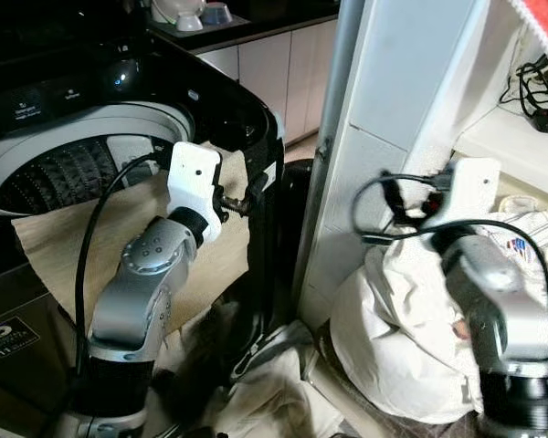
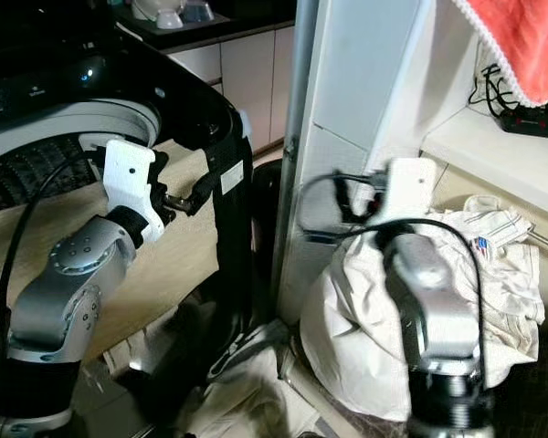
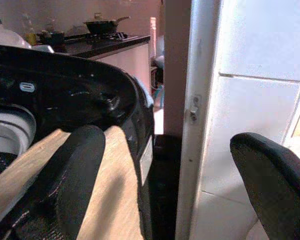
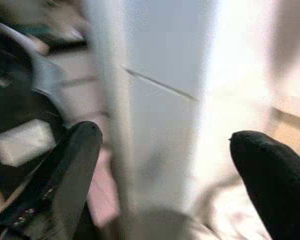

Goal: Clothes washing

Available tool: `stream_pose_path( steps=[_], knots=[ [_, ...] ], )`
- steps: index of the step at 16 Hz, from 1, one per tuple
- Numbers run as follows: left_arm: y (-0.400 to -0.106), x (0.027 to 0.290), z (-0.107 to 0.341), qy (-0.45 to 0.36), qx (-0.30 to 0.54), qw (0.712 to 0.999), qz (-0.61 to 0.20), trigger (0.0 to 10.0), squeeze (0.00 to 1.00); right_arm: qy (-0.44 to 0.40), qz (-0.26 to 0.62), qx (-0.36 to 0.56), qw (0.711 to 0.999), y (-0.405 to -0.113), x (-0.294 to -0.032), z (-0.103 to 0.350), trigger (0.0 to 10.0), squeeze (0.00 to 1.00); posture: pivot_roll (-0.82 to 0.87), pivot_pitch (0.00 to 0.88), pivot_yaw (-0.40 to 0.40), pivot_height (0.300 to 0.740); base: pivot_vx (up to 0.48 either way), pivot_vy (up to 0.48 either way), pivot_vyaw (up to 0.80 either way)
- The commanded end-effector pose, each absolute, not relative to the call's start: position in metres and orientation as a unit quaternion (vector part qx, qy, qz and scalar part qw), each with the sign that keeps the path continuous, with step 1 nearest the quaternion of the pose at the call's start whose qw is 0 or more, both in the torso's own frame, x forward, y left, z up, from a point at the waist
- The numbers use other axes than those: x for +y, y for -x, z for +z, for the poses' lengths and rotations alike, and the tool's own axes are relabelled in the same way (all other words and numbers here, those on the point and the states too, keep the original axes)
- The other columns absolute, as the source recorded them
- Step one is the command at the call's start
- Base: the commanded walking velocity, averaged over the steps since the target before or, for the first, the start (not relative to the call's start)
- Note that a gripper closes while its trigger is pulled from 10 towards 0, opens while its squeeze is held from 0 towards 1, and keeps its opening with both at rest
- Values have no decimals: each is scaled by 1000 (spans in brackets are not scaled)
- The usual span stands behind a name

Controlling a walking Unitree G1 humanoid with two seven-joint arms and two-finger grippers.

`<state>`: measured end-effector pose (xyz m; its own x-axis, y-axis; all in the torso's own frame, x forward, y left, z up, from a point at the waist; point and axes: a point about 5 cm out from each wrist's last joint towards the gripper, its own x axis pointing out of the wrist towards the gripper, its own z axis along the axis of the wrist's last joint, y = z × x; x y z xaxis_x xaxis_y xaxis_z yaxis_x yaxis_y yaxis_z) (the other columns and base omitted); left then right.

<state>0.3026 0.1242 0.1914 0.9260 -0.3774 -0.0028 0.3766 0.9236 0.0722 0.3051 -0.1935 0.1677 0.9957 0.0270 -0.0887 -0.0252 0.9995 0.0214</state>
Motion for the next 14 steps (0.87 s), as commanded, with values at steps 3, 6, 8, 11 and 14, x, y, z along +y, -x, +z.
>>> stream_pose_path(
  steps=[3, 6, 8, 11, 14],
  knots=[
    [-301, 117, 186, -6, 17, 978, -206, 10000, 0, 35, -56, 167, 984, -324, -226, 140, 10000, 1000, -49, 0, 4, 740, 0, 0, 0],
    [-292, 103, 188, -42, 5, 955, -295, 10000, 0, 55, -76, 200, 975, -335, -246, 129, 10000, 63, -35, 0, -3, 740, 0, 0, 0],
    [-275, 95, 186, -57, 31, 919, -389, 10000, 0, 29, -102, 224, 969, -344, -267, 115, 10000, 0, -18, 0, -1, 740, 0, 0, 0],
    [-270, 103, 186, -84, 29, 911, -402, 10000, 0, -116, -176, 247, 946, -339, -290, 97, 10000, 0, 1, 0, 8, 740, 0, 0, 0],
    [-269, 108, 192, -117, 30, 900, -418, 10000, 0, -86, -223, 274, 932, -325, -310, 81, 10000, 0, 49, 10, 17, 740, 0, 0, 0]
  ],
)
